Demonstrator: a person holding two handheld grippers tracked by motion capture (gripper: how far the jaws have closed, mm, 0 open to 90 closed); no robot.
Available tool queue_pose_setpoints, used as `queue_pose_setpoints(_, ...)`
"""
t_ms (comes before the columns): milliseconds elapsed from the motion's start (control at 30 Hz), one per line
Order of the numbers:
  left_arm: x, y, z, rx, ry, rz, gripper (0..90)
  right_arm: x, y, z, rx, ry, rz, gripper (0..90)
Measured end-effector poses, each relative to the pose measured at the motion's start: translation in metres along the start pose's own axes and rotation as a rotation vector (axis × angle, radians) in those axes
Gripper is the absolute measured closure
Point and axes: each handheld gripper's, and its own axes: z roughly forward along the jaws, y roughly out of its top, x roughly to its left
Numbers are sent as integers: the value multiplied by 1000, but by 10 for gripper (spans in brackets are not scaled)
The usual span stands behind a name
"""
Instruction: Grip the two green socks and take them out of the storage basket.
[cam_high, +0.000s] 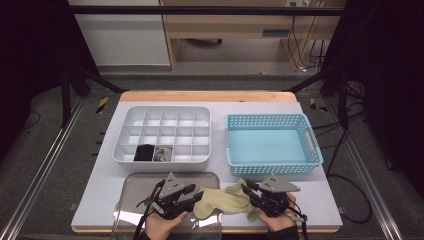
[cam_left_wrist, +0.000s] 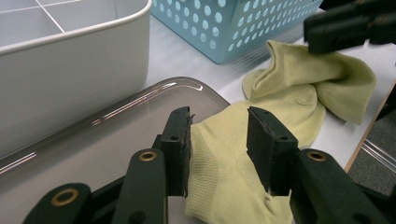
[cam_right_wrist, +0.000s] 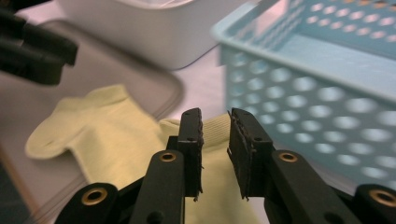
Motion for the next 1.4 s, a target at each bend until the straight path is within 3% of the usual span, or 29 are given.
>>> queue_pose_setpoints(100,2,-1,-2,-6,2,-9,595,4,-7,10,52,19,-8,712)
queue_pose_setpoints(233,2,-1,-2,-6,2,-8,596,2,-15,17,103,6,-28,675)
queue_pose_setpoints(333,2,-1,-1,-4,0,-11,596,-1,-19,19,119,-4,-33,753)
queue_pose_setpoints(433,1,-1,-1,-6,-4,-12,596,-4,-20,19,112,-11,-18,862)
queue_pose_setpoints(600,1,-1,-1,-10,-11,-13,597,-8,-14,7,66,-16,7,877)
queue_pose_setpoints(700,0,-1,-2,-11,-17,-9,597,-6,-5,-5,-1,24,20,873)
queue_pose_setpoints(833,-2,-1,-2,-13,-33,6,594,3,6,-12,-35,142,37,868)
queue_pose_setpoints(900,-4,-2,-1,-14,-43,11,592,9,7,-7,-21,195,46,867)
queue_pose_setpoints(1000,-6,-2,0,-4,-55,30,588,12,2,8,33,227,69,866)
queue_pose_setpoints(1100,-8,-2,6,11,-60,38,588,7,-5,21,78,201,93,830)
queue_pose_setpoints(1200,-11,-1,12,24,-64,52,588,2,-9,27,75,130,79,779)
queue_pose_setpoints(1400,-21,12,23,57,-70,94,587,-2,-11,25,43,69,58,741)
